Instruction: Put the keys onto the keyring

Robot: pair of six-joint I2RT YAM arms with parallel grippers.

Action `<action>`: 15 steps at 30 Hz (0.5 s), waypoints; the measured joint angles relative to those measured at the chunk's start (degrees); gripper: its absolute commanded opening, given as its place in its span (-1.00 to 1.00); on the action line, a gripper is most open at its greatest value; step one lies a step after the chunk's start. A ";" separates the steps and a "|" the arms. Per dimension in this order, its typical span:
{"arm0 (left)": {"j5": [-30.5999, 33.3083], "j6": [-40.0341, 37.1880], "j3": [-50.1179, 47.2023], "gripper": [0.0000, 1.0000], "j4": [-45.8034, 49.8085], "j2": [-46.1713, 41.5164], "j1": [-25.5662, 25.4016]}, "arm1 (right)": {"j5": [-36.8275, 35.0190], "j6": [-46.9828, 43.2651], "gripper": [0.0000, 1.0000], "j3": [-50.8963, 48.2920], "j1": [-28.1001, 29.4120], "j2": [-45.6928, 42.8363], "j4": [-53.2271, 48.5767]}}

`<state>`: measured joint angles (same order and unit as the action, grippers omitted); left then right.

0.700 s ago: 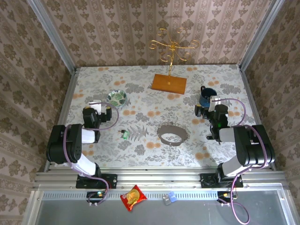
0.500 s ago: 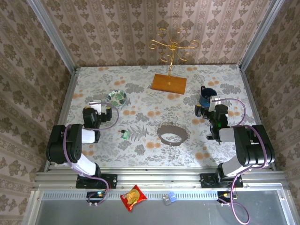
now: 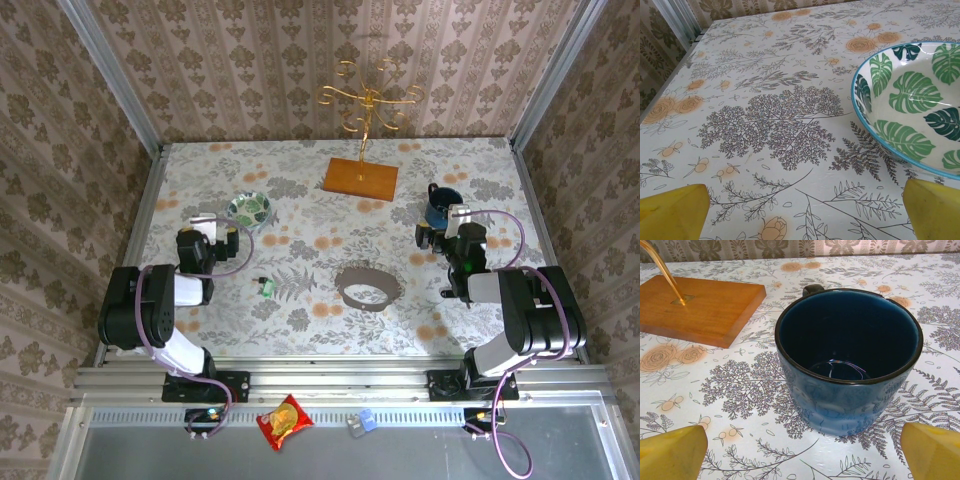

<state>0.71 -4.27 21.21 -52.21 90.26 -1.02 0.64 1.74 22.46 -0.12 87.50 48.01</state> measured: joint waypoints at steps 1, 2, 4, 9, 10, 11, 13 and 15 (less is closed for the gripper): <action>-0.11 0.00 0.00 1.00 0.00 0.00 0.00 | 0.00 0.00 1.00 0.00 0.00 0.00 0.00; -0.15 0.00 0.00 1.00 0.00 0.00 0.00 | 0.00 0.00 1.00 0.00 0.00 0.00 0.00; -0.33 0.00 0.00 1.00 0.00 0.00 0.00 | 0.00 0.00 1.00 0.00 0.00 0.00 0.00; -0.35 0.00 0.00 1.00 0.00 0.00 0.00 | 0.00 0.00 1.00 0.00 0.00 0.00 0.00; -0.37 0.00 0.00 1.00 0.00 0.00 0.00 | 0.00 0.00 1.00 0.00 0.00 0.00 0.00; -0.37 0.00 0.00 1.00 0.00 0.00 0.00 | 0.00 0.00 1.00 0.00 0.00 0.00 0.00; -0.37 0.00 0.00 1.00 0.00 0.00 0.00 | 0.00 0.00 1.00 0.00 0.00 0.00 0.00; -0.55 0.00 0.00 1.00 -0.02 0.00 0.00 | 0.00 0.00 1.00 0.00 0.00 0.00 -0.02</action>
<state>0.16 -4.27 21.21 -52.23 90.26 -1.02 0.64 1.74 22.46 -0.12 87.50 47.99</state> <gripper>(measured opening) 0.999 0.999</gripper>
